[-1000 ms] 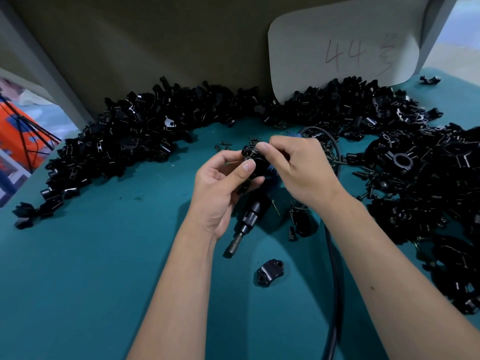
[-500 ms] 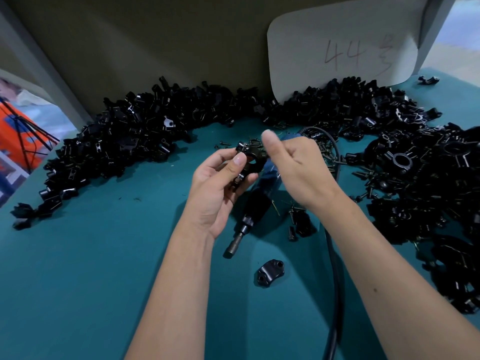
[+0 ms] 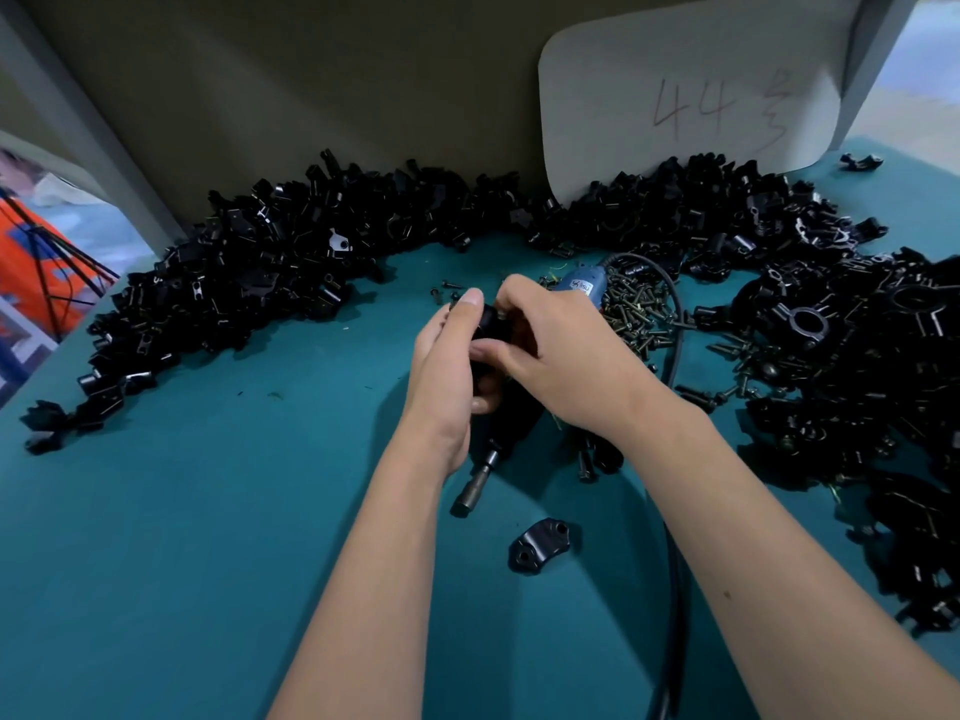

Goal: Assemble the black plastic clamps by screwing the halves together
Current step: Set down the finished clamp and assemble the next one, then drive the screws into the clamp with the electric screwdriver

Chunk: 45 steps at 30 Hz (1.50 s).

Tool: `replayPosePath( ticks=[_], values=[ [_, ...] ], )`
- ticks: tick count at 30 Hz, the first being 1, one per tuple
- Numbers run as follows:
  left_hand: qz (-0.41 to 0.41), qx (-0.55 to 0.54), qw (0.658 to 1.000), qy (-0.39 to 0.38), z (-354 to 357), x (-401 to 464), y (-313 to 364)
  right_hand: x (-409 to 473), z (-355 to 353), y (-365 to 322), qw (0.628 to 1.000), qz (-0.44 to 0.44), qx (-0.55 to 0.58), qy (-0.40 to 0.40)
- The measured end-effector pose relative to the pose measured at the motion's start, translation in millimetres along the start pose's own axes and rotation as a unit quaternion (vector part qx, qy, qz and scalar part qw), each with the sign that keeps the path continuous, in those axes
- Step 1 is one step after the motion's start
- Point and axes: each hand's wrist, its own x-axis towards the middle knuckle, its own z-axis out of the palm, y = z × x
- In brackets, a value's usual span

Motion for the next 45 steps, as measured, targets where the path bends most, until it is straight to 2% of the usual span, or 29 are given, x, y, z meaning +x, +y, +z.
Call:
replayPosePath(
  ticks=[4,6,8,9,11,12,14,16,18,21,24,27,29,32,33,37,42,45],
  values=[
    [-0.030,0.023,0.999,0.005,-2.2,0.6,3.1,1.8,-2.9,-4.7,1.000,-0.003,-0.007,-0.011],
    [-0.043,-0.017,0.999,0.019,-1.9,0.3,4.6,-1.6,-4.4,-5.4,0.998,0.011,0.063,-0.001],
    [-0.062,-0.110,0.992,0.018,-4.0,1.0,7.2,-4.9,-5.9,-5.9,0.982,0.071,0.163,0.065],
    [-0.077,-0.159,0.984,0.018,-5.7,1.5,8.3,-5.2,-5.9,-4.1,0.976,0.107,0.150,0.115],
    [-0.110,-0.231,0.966,0.024,-9.8,2.1,10.3,-4.2,-4.6,1.0,0.962,0.199,-0.019,0.187],
    [-0.124,-0.254,0.959,0.030,-12.3,2.3,10.9,-3.6,-3.0,1.0,0.946,0.249,-0.107,0.179],
    [-0.148,-0.285,0.946,0.038,-17.4,3.5,11.5,-1.3,5.4,-4.0,0.927,0.316,-0.170,0.112],
    [-0.174,-0.300,0.937,0.033,-22.9,4.5,12.3,1.5,16.5,-6.2,0.925,0.337,-0.160,0.070],
    [-0.200,-0.299,0.933,0.017,-28.0,4.6,12.6,5.3,19.6,-4.1,0.924,0.352,-0.127,0.075],
    [-0.221,-0.284,0.933,-0.001,-33.5,3.9,14.5,5.3,12.0,2.0,0.921,0.380,-0.016,0.085],
    [-0.231,-0.229,0.945,-0.018,-39.3,6.3,17.3,10.2,-4.6,-2.9,0.899,0.370,0.185,0.146],
    [-0.269,-0.147,0.950,-0.054,-44.9,4.4,19.4,22.2,-32.9,-15.8,0.826,0.330,0.415,0.191],
    [-0.294,-0.080,0.949,-0.081,-47.2,1.8,21.4,28.8,-48.0,-21.8,0.778,0.296,0.509,0.221],
    [-0.315,0.029,0.942,-0.110,-50.6,0.1,24.3,33.6,-52.8,-26.9,0.687,0.235,0.634,0.266],
    [-0.318,0.063,0.939,-0.115,-51.6,-0.3,25.2,33.6,-51.5,-28.1,0.682,0.223,0.639,0.276],
    [-0.317,0.189,0.922,-0.121,-53.3,-3.0,27.6,30.9,-46.0,-28.6,0.709,0.208,0.596,0.314],
    [-0.291,0.288,0.902,-0.141,-50.0,-4.0,29.8,28.0,-39.4,-30.5,0.702,0.188,0.588,0.354],
    [-0.276,0.308,0.899,-0.143,-47.9,-3.7,29.0,27.6,-38.2,-30.1,0.693,0.182,0.599,0.357]
  ],
)
